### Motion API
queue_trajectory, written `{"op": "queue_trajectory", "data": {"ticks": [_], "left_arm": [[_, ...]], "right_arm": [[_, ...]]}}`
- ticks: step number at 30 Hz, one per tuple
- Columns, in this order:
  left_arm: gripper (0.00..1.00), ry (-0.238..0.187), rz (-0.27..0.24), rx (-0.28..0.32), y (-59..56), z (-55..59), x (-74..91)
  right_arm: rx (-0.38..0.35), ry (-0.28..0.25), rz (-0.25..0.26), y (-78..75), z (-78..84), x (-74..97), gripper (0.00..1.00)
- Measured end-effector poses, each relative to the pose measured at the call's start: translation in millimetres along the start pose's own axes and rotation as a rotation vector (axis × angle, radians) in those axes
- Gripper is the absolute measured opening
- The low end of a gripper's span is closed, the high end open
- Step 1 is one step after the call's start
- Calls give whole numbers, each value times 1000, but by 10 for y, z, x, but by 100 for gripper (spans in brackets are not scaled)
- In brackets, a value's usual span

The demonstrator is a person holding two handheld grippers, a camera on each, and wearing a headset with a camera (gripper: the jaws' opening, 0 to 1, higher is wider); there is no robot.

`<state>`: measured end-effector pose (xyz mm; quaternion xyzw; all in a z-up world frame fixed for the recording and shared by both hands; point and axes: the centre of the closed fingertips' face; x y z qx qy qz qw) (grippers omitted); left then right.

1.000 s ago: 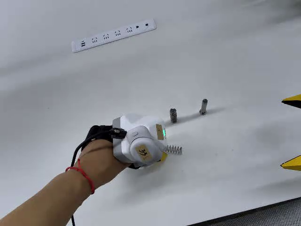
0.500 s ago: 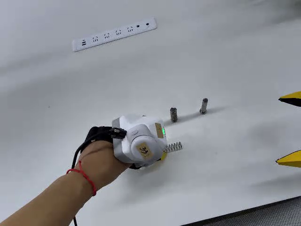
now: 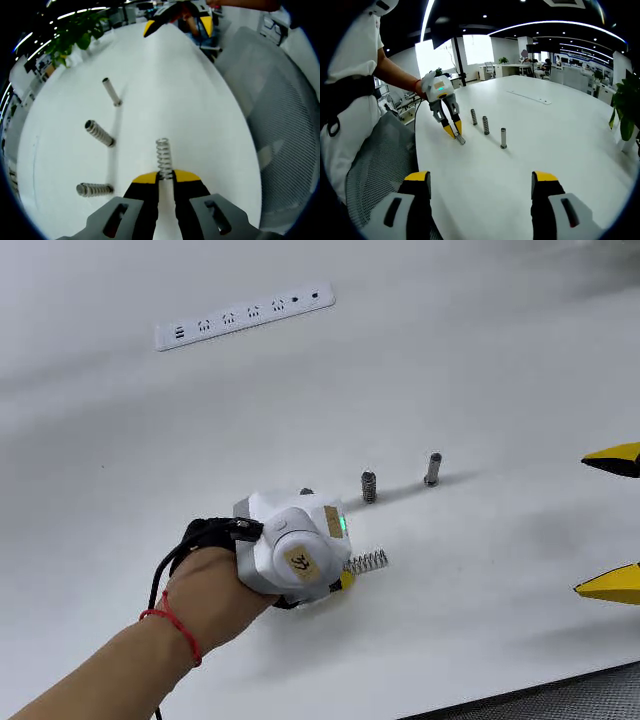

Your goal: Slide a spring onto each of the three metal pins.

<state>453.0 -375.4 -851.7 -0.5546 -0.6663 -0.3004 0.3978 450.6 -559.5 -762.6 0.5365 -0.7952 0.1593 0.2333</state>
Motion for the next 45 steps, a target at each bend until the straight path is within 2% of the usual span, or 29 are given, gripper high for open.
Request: {"op": "queue_trajectory", "data": {"ticks": [6,11,14,20,24,28,30,32,36,42,45], "left_arm": [[11,-38,6,22,-57,-58,45],[10,-97,4,51,-94,-172,138],[10,-143,-1,72,-108,-259,210],[10,-264,-9,126,-132,-499,413],[10,-329,-22,145,-136,-627,548],[10,-406,-24,160,-159,-777,674],[10,-449,-28,167,-165,-868,755],[10,-487,-29,172,-171,-946,828],[10,-545,-30,187,-176,-1067,944],[10,-603,-28,197,-186,-1179,1043],[10,-617,-30,198,-185,-1201,1065]], "right_arm": [[-3,-10,-12,49,-94,-48,83],[-19,-49,-17,78,-283,-86,81],[-20,-68,-23,102,-413,-124,79],[-58,-147,-49,180,-749,-215,70],[-82,-192,-57,194,-913,-272,66],[-137,-225,-70,207,-1073,-322,55],[-167,-257,-78,214,-1171,-342,49],[-207,-265,-83,209,-1218,-365,43],[-240,-286,-91,208,-1308,-395,31],[-259,-277,-118,254,-1367,-446,28],[-270,-276,-132,275,-1384,-450,25]]}}
Point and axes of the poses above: the centre of the closed fingertips' face, and the gripper's own axes: x roughly backward along the fingers, y roughly to its left, z roughly out of its underside, and after that the axes turned 9 degrees about x, right-handed
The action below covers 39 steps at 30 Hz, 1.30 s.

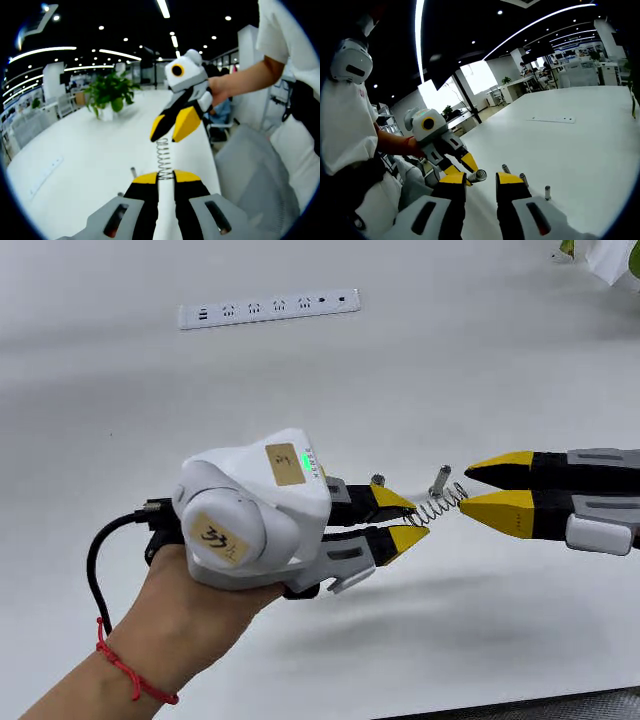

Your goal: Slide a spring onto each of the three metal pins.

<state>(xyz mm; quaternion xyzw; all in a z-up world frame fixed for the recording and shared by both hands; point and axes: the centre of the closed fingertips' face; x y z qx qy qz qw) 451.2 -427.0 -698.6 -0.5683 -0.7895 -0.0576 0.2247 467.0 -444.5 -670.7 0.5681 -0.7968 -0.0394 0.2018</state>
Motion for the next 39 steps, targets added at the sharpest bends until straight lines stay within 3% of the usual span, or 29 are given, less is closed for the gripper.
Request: {"op": "queue_trajectory", "data": {"ticks": [16,31,39], "left_arm": [[11,-37,12,17,-35,-59,27],[11,-37,30,22,-80,-52,15],[11,-32,41,20,-110,-47,2]], "right_arm": [[-8,0,-33,65,-45,-29,14],[73,51,-51,145,-78,-46,12],[164,108,-71,227,-114,-74,12]]}}
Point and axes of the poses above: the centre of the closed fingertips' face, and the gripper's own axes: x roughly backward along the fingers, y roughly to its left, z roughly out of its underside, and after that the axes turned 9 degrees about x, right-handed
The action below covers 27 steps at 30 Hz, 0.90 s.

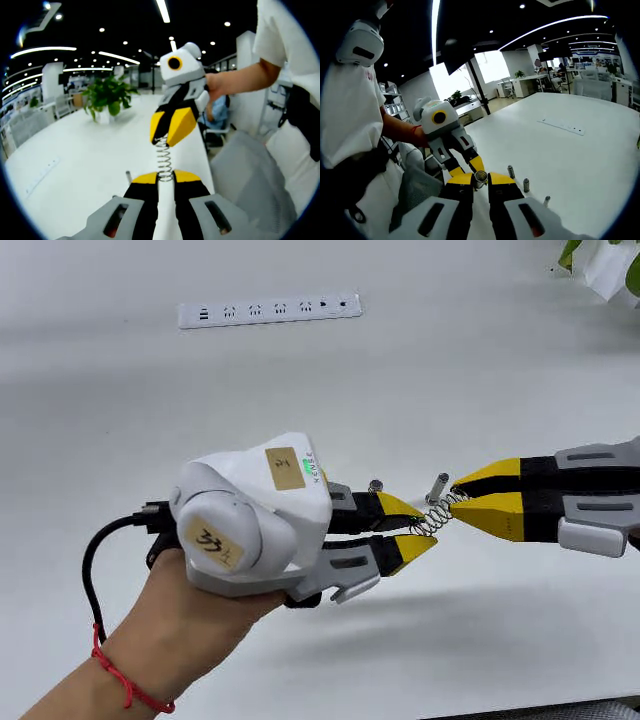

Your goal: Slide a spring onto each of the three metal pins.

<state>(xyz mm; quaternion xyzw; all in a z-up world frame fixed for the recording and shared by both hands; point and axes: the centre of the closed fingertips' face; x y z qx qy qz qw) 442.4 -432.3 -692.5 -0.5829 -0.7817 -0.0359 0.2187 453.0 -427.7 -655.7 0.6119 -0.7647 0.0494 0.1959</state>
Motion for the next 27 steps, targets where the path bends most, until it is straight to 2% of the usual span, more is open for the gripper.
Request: {"op": "queue_trajectory", "data": {"ticks": [20,24,27], "left_arm": [[10,5,9,-16,-55,9,-20],[10,1,11,-17,-58,7,-17],[10,-2,12,-19,-59,1,-19]], "right_arm": [[148,121,-52,113,-14,-21,12],[182,169,-62,97,18,-6,12],[210,211,-86,88,46,11,16]]}}
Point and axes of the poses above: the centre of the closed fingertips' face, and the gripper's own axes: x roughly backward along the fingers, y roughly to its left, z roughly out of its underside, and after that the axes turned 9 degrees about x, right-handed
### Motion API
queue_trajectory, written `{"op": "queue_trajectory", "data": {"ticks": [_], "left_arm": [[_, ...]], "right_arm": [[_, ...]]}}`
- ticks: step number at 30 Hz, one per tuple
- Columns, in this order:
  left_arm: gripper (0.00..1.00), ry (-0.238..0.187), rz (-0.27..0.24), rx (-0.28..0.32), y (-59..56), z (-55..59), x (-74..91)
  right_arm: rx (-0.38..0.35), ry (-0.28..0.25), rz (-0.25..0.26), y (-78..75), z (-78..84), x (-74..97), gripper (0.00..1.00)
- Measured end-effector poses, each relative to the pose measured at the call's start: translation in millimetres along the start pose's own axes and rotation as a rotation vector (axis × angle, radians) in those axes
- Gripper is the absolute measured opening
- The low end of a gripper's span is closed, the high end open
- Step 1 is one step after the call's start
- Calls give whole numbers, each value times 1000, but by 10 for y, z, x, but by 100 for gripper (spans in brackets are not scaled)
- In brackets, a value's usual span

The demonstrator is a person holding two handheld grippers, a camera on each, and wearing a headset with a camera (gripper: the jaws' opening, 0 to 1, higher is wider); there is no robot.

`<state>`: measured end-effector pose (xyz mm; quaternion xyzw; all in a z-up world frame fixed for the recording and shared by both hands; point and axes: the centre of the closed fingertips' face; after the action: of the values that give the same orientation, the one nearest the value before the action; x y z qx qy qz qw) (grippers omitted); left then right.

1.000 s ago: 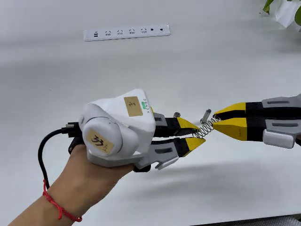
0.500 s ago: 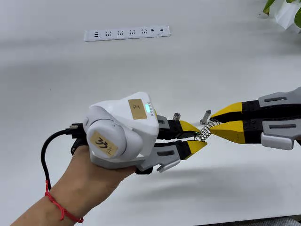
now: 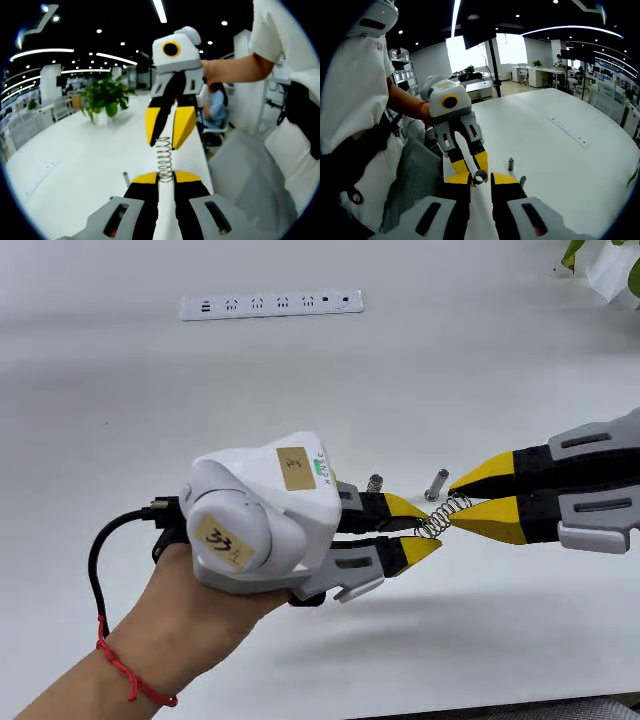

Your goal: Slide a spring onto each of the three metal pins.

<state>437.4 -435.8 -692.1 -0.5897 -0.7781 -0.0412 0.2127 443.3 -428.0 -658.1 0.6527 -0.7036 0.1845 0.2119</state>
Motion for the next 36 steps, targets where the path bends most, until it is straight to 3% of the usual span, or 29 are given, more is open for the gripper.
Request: {"op": "queue_trajectory", "data": {"ticks": [7,11,14,24,36], "left_arm": [[10,-1,5,-7,-9,-1,-29],[10,2,7,-14,-16,-1,-51],[10,0,9,-14,-22,-3,-60],[10,-11,10,-8,-15,-1,-70],[10,-19,11,-4,-6,3,-69]], "right_arm": [[138,156,-111,41,33,-70,19],[248,284,-184,87,170,-129,19],[291,331,-208,54,196,-145,19],[323,375,-263,53,211,-158,14],[328,394,-277,66,219,-156,13]]}}
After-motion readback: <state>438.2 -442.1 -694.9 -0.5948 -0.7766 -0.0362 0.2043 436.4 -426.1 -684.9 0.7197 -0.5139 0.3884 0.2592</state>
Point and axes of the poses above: the centre of the closed fingertips' face, and the gripper's own axes: x roughly backward along the fingers, y roughly to its left, z roughly out of its underside, and after that the axes turned 9 degrees about x, right-handed
